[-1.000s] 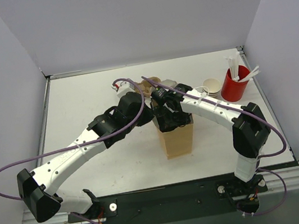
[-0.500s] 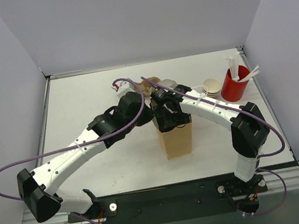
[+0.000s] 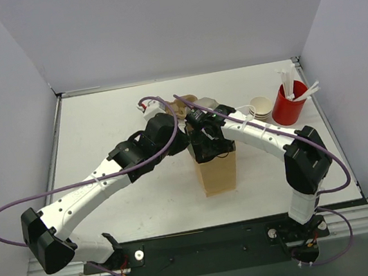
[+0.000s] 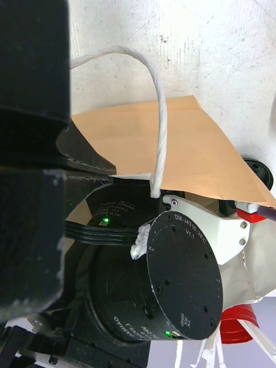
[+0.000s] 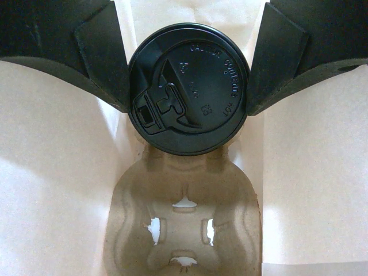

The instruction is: Pack the takeout coffee

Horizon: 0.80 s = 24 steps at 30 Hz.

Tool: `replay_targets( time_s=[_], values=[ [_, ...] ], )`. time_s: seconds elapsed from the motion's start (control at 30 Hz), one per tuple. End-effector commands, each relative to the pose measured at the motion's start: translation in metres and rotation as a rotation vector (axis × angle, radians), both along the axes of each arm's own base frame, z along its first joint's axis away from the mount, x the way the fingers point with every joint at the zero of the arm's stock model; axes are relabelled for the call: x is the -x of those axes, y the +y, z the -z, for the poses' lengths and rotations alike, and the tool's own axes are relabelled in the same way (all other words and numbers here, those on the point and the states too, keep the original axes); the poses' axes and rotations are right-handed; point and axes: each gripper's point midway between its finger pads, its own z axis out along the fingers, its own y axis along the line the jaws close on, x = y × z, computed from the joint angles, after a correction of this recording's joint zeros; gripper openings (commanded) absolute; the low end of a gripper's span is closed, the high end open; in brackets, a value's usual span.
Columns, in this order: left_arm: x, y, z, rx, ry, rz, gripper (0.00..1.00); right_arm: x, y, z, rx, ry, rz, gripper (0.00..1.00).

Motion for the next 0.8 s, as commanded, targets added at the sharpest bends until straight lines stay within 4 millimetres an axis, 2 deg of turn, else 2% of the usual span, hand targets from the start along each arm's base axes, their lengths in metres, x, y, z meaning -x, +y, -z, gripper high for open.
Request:
replay_targets(
  time_s=[0.0,0.77],
  values=[
    [0.0029,-0.0026,-0.0115,0.025,-0.016,0.023,0.0,0.0296,-0.021,0.0288,0.095,0.145,0.018,0.37],
    [0.0034,-0.0029,-0.0054,0.015,-0.004,0.025,0.0,0.0344,-0.0228,0.0359,0.096,0.152,0.018,0.37]
  ],
)
